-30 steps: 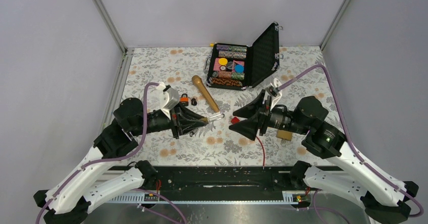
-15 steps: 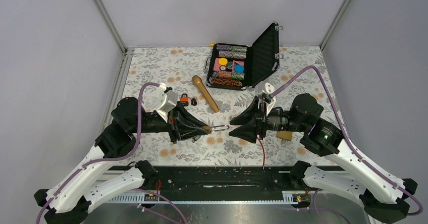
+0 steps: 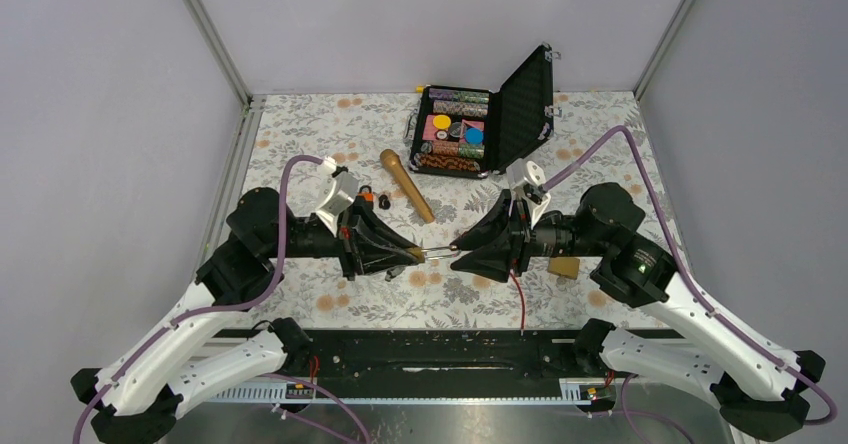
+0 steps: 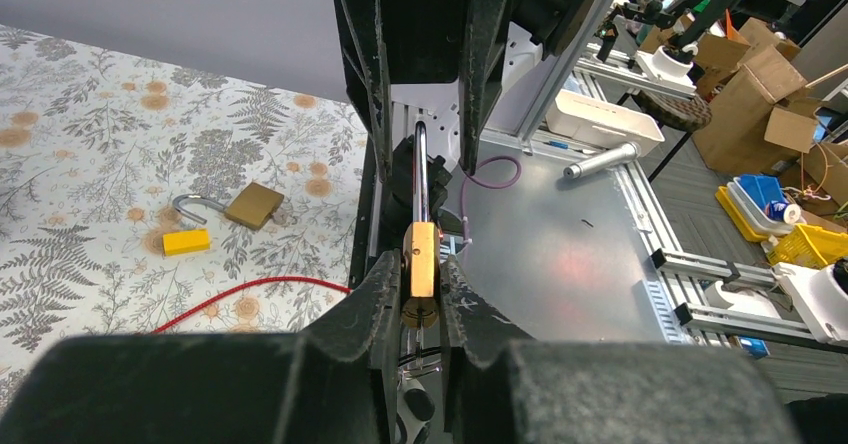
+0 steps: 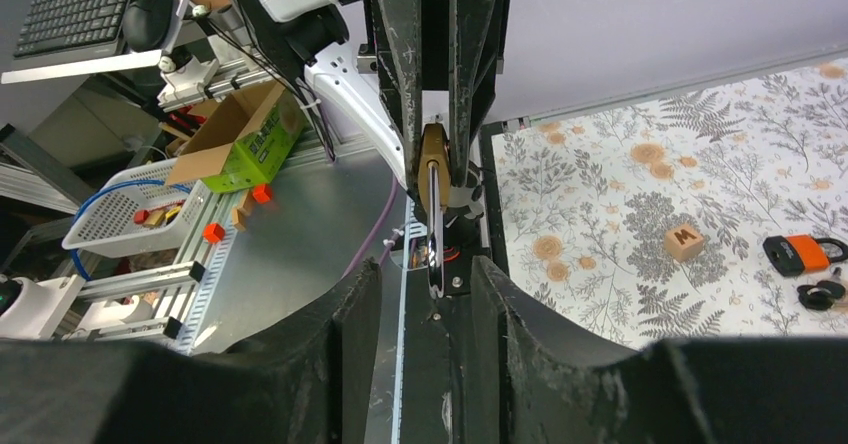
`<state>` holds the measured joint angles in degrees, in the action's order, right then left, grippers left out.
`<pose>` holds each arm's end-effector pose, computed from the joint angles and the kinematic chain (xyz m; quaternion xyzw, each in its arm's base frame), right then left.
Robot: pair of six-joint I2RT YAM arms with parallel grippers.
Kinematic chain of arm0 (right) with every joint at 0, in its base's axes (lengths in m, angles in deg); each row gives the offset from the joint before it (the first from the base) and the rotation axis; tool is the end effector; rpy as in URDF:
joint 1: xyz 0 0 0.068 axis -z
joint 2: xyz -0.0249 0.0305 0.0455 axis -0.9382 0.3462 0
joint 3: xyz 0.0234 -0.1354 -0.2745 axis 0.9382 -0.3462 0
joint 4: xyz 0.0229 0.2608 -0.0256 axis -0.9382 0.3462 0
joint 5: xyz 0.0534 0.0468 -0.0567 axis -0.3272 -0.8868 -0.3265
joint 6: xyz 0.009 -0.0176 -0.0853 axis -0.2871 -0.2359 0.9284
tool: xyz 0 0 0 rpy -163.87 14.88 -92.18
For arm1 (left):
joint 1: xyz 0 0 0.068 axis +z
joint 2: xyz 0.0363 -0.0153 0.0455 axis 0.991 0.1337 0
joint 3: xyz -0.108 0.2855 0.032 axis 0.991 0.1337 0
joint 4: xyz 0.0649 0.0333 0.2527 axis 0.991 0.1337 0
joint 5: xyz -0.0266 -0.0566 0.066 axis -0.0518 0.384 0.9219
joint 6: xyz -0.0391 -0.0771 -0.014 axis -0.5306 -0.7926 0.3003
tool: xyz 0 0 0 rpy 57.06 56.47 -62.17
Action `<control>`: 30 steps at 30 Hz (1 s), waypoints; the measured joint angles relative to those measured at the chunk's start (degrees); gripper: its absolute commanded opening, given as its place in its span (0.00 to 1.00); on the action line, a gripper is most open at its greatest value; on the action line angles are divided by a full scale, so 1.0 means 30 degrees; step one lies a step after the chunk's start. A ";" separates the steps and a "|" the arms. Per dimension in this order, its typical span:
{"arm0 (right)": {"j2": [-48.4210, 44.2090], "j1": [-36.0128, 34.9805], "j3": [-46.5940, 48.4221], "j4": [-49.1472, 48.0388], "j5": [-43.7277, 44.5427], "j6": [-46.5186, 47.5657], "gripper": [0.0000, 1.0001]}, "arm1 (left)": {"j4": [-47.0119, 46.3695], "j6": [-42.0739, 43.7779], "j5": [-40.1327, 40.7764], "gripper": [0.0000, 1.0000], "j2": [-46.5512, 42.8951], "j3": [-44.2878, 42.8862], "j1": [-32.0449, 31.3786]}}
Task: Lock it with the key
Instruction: Lock the lock.
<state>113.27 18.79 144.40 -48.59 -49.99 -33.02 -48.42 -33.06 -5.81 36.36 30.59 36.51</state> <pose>0.0733 0.1682 0.4603 -0.4303 0.5057 0.5734 0.4800 0.0659 -0.1467 0.4465 0.4192 0.5459 -0.5821 0.4330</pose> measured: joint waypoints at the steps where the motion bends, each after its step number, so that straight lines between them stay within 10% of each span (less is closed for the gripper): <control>1: 0.0051 0.0000 0.0022 -0.0109 -0.0036 -0.0022 0.41 | -0.0022 -0.0044 -0.0007 0.00 0.0000 0.0000 -0.0007; 10: 0.0408 0.0000 0.0525 -0.0350 -0.0109 -0.0211 0.00 | -0.0364 -0.0444 -0.0029 0.00 0.0022 0.0000 -0.0007; 30: 0.1341 -0.1166 0.1515 -0.0437 0.0787 -0.0780 0.00 | -0.1982 -0.2339 -0.0372 0.00 0.0539 0.0175 -0.0364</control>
<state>117.29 15.29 148.95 -49.90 -47.63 -35.36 -54.37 -40.07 -6.92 37.98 31.11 35.42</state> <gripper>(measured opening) 0.033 0.142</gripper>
